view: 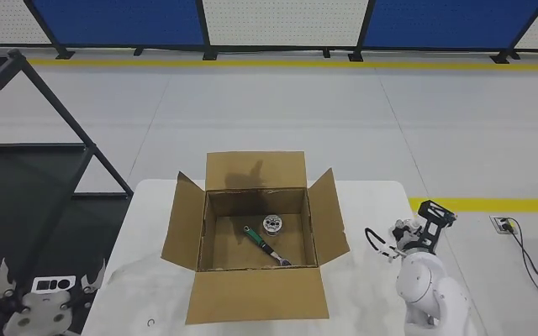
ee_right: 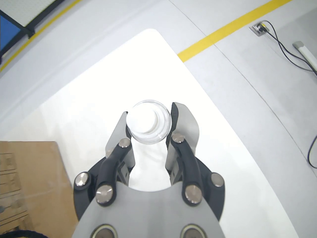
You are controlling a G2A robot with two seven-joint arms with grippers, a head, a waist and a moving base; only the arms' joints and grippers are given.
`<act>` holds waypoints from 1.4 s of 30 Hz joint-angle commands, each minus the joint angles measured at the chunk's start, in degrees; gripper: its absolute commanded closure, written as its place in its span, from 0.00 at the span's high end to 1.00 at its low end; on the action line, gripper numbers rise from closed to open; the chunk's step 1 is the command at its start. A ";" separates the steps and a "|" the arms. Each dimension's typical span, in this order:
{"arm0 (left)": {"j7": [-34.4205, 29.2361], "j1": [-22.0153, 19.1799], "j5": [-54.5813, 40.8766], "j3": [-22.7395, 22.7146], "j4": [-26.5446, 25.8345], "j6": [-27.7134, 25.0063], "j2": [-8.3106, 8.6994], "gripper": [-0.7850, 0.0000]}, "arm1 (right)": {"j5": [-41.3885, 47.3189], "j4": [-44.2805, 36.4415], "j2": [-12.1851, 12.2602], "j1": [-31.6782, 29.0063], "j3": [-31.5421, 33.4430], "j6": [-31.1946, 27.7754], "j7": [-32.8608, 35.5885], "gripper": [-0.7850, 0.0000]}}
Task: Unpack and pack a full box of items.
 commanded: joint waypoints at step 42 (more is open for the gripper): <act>-2.17 1.51 -4.54 -3.40 2.58 -0.14 -0.82 1.00 | -8.49 6.75 -3.59 17.40 -36.72 -5.00 24.60 0.00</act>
